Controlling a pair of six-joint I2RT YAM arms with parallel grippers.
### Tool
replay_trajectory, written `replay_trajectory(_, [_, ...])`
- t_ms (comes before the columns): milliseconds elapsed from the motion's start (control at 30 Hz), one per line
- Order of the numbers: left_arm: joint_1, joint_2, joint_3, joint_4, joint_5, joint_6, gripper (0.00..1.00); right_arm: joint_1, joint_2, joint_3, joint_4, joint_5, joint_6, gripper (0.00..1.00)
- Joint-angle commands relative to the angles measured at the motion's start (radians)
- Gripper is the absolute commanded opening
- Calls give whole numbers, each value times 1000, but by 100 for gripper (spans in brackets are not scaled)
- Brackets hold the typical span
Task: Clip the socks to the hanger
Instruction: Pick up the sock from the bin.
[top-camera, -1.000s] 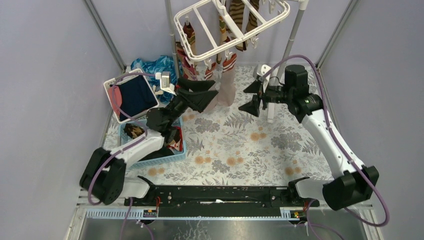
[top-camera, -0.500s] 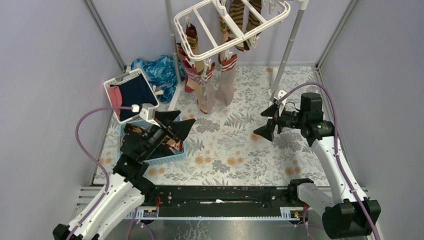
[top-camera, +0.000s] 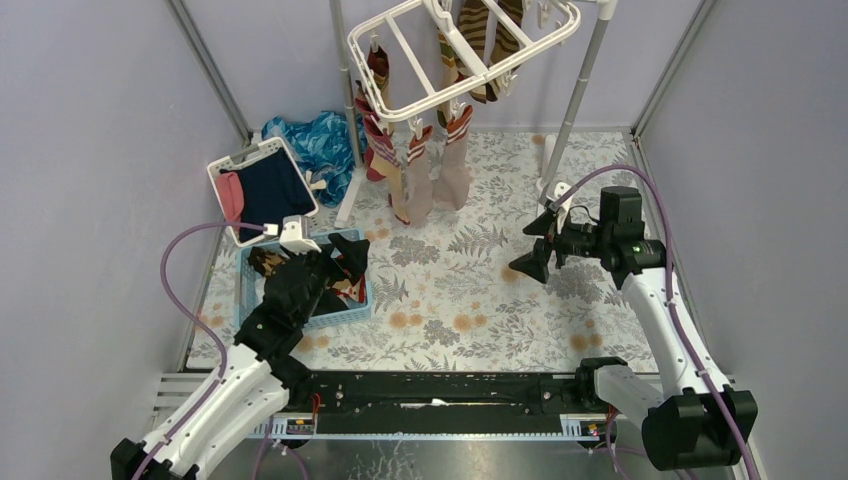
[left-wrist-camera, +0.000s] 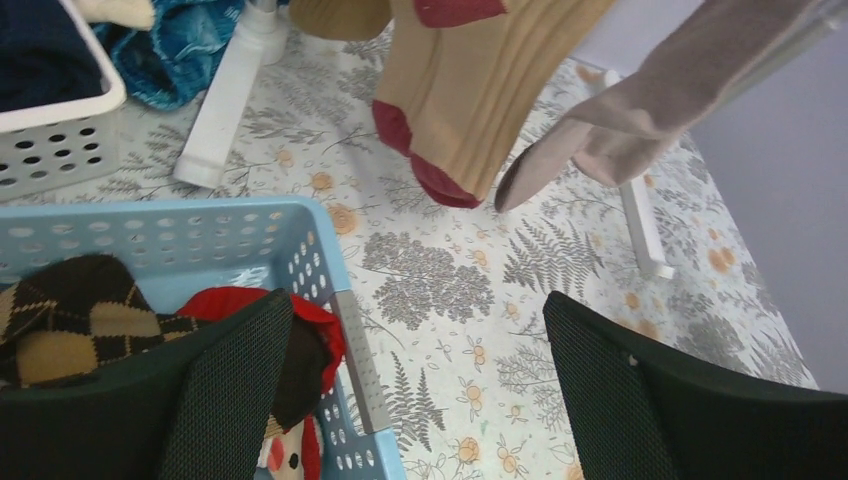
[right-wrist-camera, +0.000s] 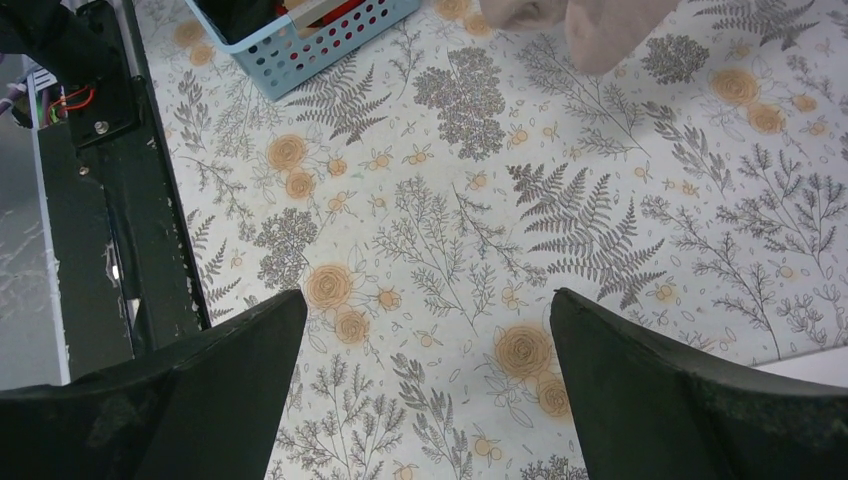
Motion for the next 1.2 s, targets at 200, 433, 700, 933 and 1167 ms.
replay_trajectory(200, [5, 127, 26, -76, -271, -55, 79, -5, 48, 47, -79, 52, -96, 100])
replay_trajectory(433, [5, 218, 80, -167, -378, -128, 55, -5, 64, 51, -93, 78, -118, 100])
replay_trajectory(700, [4, 358, 168, -358, -487, -352, 56, -5, 60, 51, -94, 97, -126, 100])
replay_trajectory(933, [5, 383, 160, -375, -507, -407, 56, -6, 59, 48, -93, 104, -131, 100])
replay_trajectory(1167, [5, 367, 150, -373, -521, -414, 56, -8, 66, 49, -98, 110, -141, 100])
